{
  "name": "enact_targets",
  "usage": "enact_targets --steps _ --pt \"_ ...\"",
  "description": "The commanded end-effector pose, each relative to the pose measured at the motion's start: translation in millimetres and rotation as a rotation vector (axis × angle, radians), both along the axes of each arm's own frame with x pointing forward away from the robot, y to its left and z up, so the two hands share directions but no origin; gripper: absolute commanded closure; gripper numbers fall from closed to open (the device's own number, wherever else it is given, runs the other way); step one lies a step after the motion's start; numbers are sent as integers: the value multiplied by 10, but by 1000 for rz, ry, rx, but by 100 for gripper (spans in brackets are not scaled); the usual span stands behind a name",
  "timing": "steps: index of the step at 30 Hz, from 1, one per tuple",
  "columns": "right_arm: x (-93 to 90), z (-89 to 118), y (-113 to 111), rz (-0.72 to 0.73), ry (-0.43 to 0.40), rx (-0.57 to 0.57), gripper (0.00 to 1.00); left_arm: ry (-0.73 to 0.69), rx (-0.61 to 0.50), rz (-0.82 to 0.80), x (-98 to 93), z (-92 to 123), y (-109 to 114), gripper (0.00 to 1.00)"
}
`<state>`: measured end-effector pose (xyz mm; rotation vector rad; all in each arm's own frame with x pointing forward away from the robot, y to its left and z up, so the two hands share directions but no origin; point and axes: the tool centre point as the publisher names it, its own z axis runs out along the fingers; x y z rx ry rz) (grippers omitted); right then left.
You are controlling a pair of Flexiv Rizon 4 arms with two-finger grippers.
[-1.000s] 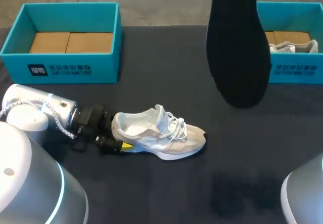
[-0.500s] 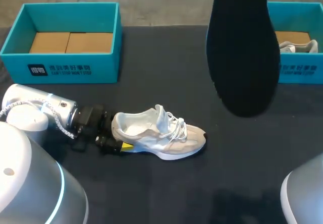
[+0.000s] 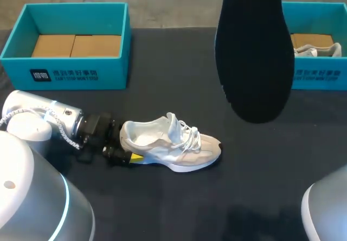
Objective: Take the shoe out of the shoebox, open the shoe tongue, remove and reinsert the insole, then place the shoe into the shoebox
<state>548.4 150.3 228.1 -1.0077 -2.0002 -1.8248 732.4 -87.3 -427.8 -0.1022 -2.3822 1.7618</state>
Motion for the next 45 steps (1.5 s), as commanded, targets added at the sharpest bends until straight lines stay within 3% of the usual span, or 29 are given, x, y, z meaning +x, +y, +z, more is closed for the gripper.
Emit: enact_targets --steps 1,6,10,13,32,33,34,35,45 --pt "9 14 20 0 3 -2 100 -1 2 1 -7 5 -6 100" --pt "-36 29 57 -12 13 -2 100 -1 2 1 -7 5 -6 100" --pt "-258 128 155 -32 -18 -50 100 -1 2 1 -7 5 -6 100" --pt "-312 121 174 -41 -38 -61 100 -1 2 1 -7 5 -6 100" --pt "-342 69 173 -40 -41 -54 100 3 12 3 0 -28 -3 100" --pt "-342 69 173 -40 -41 -54 100 4 23 0 -6 -42 3 80" --pt "-342 69 173 -40 -41 -54 100 -3 34 0 -9 -50 9 13" --pt "-342 69 173 -40 -41 -54 100 -3 35 2 -9 -55 18 0" --pt "-342 69 173 -40 -41 -54 100 -18 26 8 52 23 184 0"
